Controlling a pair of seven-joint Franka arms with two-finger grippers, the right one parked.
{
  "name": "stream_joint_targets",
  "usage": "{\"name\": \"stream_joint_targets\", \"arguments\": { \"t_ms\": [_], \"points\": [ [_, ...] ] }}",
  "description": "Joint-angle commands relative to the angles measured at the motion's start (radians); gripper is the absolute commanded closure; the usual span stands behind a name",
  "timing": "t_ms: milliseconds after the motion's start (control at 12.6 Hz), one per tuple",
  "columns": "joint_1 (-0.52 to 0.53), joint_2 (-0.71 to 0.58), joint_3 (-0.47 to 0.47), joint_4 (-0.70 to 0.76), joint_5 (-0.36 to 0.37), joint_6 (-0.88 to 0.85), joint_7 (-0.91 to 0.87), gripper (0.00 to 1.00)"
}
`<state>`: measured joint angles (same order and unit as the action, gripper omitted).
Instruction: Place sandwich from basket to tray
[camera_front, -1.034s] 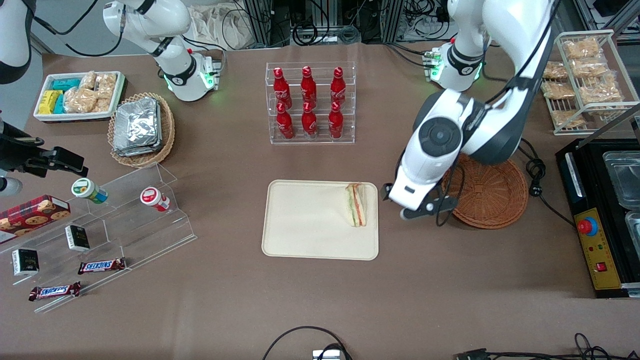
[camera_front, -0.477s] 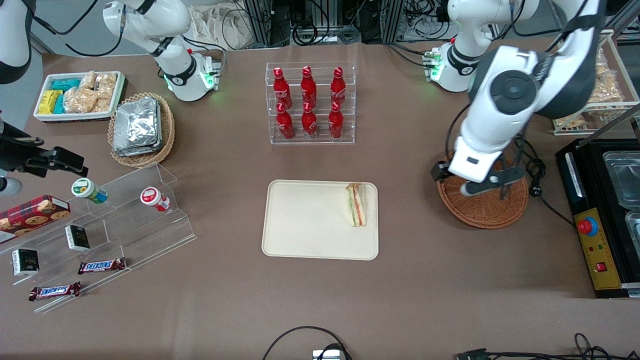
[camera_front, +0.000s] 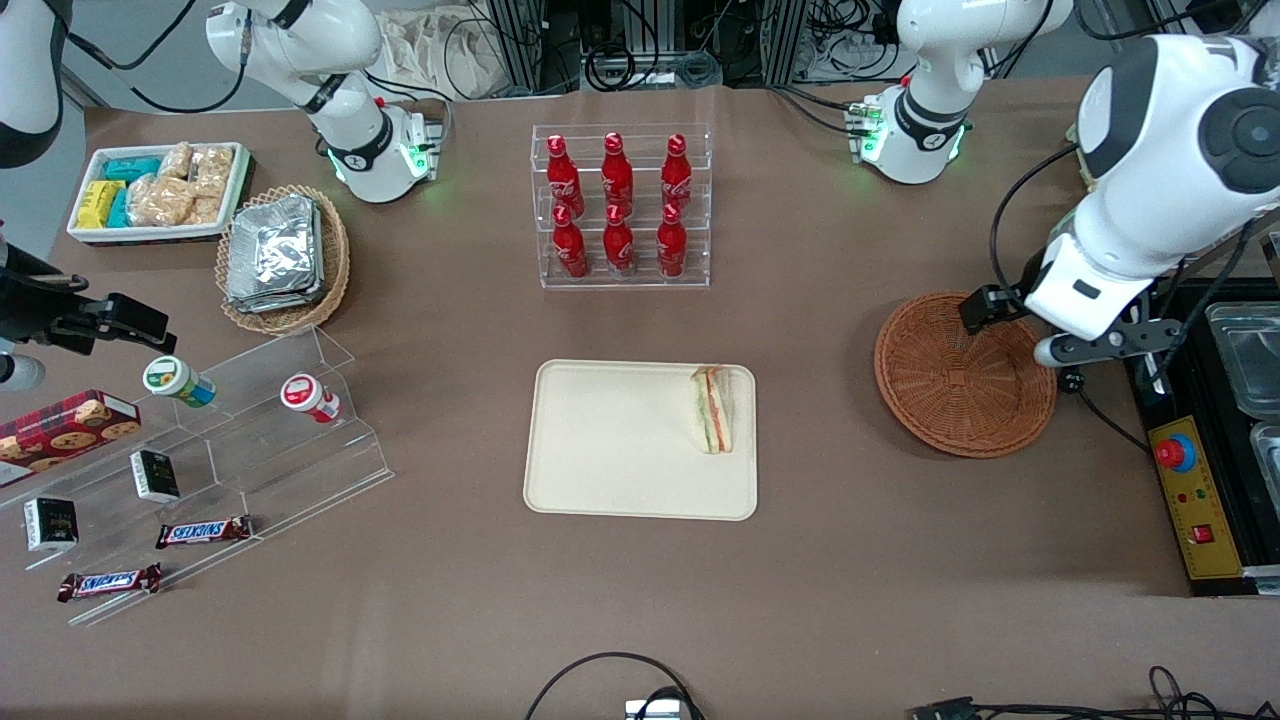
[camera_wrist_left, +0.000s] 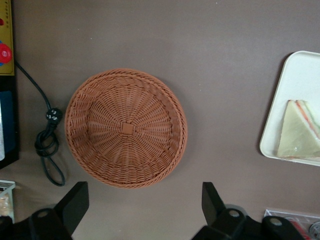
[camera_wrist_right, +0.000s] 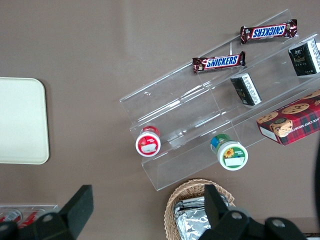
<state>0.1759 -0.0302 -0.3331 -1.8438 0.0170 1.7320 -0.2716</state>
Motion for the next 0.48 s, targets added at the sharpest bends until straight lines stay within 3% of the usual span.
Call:
{"name": "stream_joint_targets", "arguments": {
  "t_ms": [0,398],
  "points": [
    [0.043,-0.017,-0.01,0.036,-0.012,-0.043,0.048,0.0],
    [0.096,0.022,-0.014,0.156,-0.023,-0.066,0.071,0.0]
  ]
}}
